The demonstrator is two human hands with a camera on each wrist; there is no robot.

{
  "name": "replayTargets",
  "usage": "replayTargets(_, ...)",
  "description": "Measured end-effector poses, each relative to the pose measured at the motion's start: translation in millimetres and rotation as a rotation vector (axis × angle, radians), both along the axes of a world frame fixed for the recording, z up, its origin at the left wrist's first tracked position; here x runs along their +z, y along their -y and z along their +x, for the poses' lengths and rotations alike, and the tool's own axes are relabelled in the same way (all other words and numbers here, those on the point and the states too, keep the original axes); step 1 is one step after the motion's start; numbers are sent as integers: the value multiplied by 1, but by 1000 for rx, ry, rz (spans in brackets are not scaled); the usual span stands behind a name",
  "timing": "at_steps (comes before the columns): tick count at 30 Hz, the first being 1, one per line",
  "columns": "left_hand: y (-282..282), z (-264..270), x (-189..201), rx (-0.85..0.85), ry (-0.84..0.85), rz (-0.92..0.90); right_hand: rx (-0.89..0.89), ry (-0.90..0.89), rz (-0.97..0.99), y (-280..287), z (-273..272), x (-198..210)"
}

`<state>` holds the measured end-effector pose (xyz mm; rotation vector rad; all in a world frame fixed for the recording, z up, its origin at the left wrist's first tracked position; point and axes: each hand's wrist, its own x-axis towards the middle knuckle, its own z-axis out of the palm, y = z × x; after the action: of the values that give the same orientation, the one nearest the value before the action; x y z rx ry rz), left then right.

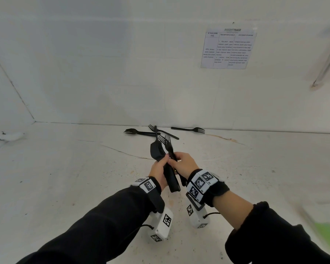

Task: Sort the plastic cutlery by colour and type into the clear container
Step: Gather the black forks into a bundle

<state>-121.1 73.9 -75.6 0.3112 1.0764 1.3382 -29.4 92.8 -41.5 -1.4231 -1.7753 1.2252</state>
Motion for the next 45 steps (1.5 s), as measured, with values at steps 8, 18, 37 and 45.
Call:
replayTargets(8,-8,-2,-8,107,-104,-83,-132,6,27,-3,1,2)
replayTargets(18,-6,-2,-11,101,-81,-11,-67,64,26,3,4,1)
replayTargets(37,1,-6,1,108,-55,-1,-61,-40,15,2,-4,3)
replayTargets(45,2,-10,1,122,-81,-23,0,-10,-29,2,-6,0)
